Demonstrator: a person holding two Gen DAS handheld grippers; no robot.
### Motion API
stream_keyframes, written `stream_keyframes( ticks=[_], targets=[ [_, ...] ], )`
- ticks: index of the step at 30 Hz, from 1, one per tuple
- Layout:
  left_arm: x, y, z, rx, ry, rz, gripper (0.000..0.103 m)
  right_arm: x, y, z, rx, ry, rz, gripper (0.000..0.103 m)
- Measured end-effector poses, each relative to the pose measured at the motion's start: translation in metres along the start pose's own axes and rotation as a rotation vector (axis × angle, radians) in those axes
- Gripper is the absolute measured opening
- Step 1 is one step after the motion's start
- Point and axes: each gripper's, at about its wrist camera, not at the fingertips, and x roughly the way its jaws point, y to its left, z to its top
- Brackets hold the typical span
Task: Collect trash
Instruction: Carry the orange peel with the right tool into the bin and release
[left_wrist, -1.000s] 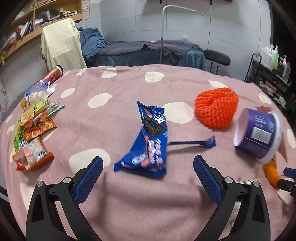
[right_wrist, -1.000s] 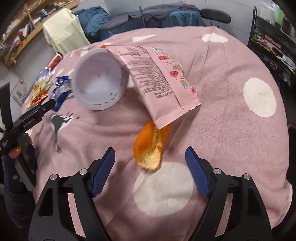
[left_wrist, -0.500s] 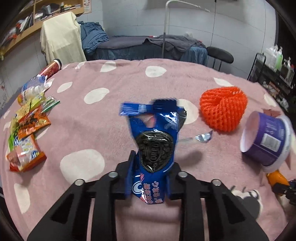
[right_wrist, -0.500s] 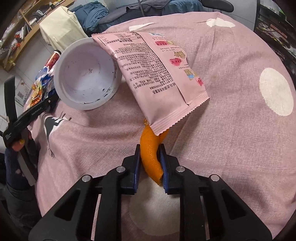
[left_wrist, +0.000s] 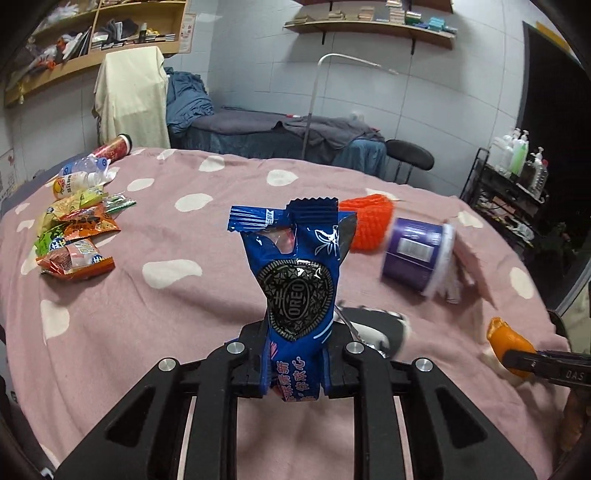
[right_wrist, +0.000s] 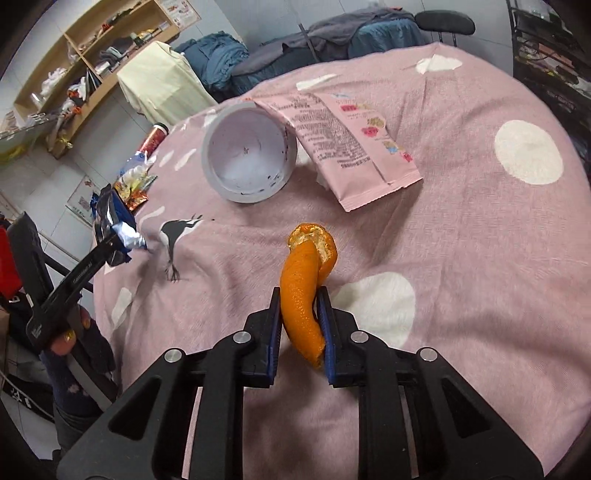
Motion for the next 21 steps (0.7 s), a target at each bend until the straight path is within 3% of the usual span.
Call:
stream_keyframes(
  ticks=[13, 21],
  targets=[
    [-0.041, -0.077, -0.021, 0.053, -0.047, -0.198, 0.019, -0.076, -0.021, -0.028, 0.004, -0.221, 0.003, 0.02],
    [-0.046, -0.141, -0.032, 0.153, -0.041, -0.318, 0.019, -0.112, -0.055, -0.043, 0.056, -0.309, -0.08, 0.02]
  ],
)
